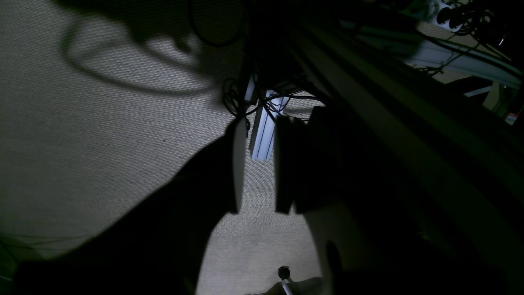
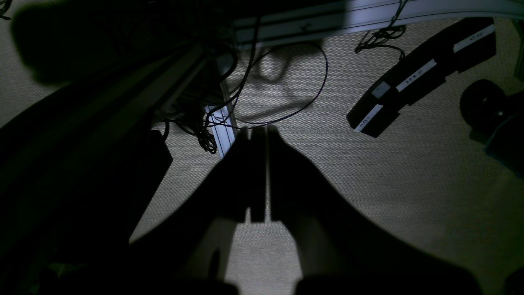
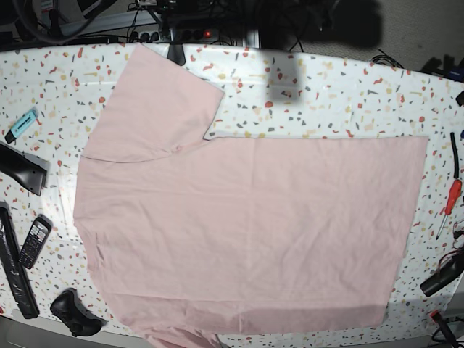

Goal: Fold the T-shirt properly

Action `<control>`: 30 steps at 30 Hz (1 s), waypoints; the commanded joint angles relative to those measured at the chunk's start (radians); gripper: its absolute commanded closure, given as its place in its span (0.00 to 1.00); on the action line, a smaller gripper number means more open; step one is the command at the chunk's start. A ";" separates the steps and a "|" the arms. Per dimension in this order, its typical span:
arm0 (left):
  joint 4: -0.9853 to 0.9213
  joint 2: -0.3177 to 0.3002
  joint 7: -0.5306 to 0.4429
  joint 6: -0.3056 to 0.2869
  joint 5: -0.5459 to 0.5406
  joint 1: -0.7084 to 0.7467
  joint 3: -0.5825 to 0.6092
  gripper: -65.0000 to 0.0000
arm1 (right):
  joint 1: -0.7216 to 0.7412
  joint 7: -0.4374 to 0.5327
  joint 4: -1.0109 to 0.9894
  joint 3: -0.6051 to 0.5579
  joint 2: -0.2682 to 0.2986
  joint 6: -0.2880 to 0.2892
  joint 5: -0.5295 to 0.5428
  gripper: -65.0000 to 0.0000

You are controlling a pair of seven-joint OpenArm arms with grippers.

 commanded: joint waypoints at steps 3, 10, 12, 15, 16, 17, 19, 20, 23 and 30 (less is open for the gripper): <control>0.005 0.005 -0.007 -0.006 -0.006 0.005 0.000 0.81 | 0.003 0.010 0.005 0.001 0.006 0.006 -0.003 1.00; 0.007 0.005 -0.007 -0.006 -0.006 0.005 0.000 0.81 | 0.003 0.012 0.005 0.001 0.008 0.006 -0.003 1.00; 0.007 0.005 -0.008 -0.006 -0.006 0.005 0.000 0.81 | 0.002 0.021 0.005 0.001 0.008 0.006 -0.003 1.00; 0.015 0.005 -0.007 -0.006 -0.006 0.006 0.000 0.81 | 0.002 0.025 0.005 0.001 0.008 0.006 -0.003 1.00; 0.021 0.005 -0.007 -0.006 -0.006 0.006 0.000 0.81 | 0.002 0.025 0.005 0.001 0.008 0.006 -0.003 1.00; 0.025 0.005 -0.006 -0.006 -0.006 0.009 0.000 0.81 | 0.002 0.025 0.005 0.001 0.008 0.006 -0.003 1.00; 0.032 0.005 -0.006 -0.006 -0.006 0.010 0.000 0.81 | 0.002 0.025 0.005 0.001 0.008 0.006 -0.003 1.00; 0.032 0.005 -0.006 -0.006 -0.006 0.010 0.000 0.81 | 0.002 0.025 0.005 0.001 0.008 0.006 -0.003 1.00; 0.032 0.006 -0.006 -0.007 -0.006 0.011 0.000 0.81 | 0.002 0.025 0.005 0.001 0.008 0.006 -0.003 1.00; 0.032 0.005 -0.008 -0.006 0.056 0.014 0.000 0.81 | -0.004 0.024 0.006 0.001 0.019 0.010 -0.003 1.00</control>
